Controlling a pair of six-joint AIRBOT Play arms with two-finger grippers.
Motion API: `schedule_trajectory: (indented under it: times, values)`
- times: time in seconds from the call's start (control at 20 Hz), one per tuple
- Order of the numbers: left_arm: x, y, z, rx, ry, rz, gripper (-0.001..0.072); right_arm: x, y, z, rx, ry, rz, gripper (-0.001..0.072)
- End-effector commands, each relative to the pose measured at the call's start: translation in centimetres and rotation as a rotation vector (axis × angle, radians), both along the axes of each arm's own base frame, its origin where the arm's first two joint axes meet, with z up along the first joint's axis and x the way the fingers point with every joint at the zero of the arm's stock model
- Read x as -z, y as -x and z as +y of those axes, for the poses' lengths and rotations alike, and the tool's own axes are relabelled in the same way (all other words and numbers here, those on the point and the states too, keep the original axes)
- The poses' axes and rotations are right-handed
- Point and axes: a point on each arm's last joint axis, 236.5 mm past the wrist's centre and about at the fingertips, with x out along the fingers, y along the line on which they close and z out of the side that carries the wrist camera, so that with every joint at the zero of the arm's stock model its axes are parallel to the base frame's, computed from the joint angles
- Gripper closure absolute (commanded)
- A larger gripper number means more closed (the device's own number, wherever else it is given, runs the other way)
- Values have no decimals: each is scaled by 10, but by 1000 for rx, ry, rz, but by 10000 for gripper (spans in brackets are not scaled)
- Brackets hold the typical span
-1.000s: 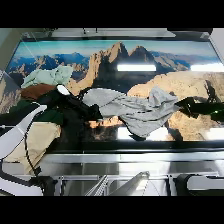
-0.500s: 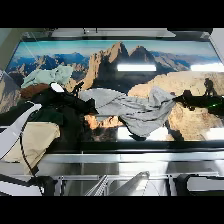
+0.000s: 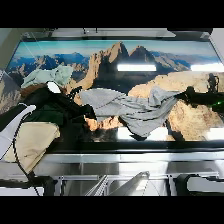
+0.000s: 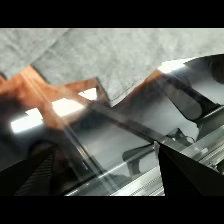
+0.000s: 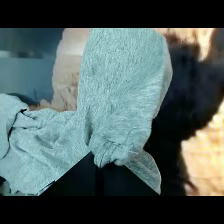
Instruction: Fold the shirts.
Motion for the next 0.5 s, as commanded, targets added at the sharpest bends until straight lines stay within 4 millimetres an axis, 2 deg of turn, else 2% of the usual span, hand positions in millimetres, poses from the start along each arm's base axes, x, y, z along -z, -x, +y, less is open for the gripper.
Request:
schedule_trajectory:
  times: [0.0,0.25,0.45]
  values:
    - [15,-4,-3,-98,6,-5,11,-1,1,2,-10,-5,1,695]
    - [14,-29,-22,-200,108,-95,11,-1,2,3,-11,-6,2,695]
    - [25,-26,-28,-178,107,-61,14,-1,2,3,-11,-6,2,695]
